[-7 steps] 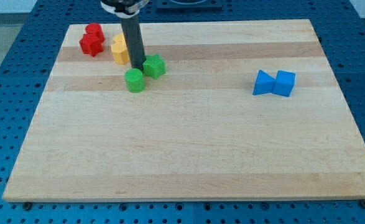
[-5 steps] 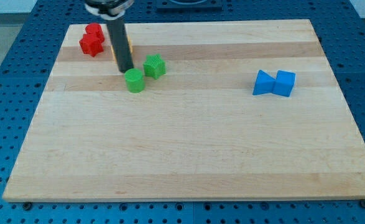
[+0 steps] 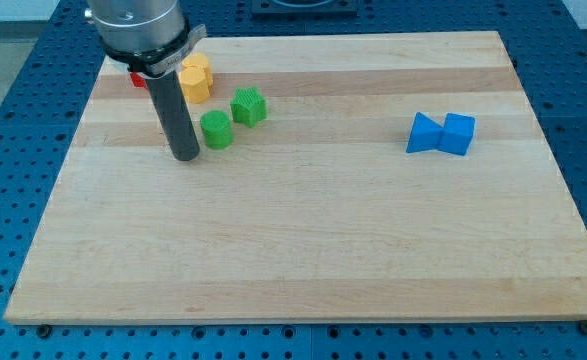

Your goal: Slide the green circle along with green star towards top center

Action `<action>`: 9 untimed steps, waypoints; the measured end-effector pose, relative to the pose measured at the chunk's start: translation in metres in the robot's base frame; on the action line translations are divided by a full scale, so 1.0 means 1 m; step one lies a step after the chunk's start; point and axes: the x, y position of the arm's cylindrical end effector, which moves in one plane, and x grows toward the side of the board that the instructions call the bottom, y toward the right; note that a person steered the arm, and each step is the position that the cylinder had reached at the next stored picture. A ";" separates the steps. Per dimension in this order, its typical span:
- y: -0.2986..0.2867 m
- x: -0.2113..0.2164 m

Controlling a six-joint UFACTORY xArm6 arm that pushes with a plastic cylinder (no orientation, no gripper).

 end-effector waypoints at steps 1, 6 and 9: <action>0.012 -0.018; 0.036 -0.040; 0.057 -0.054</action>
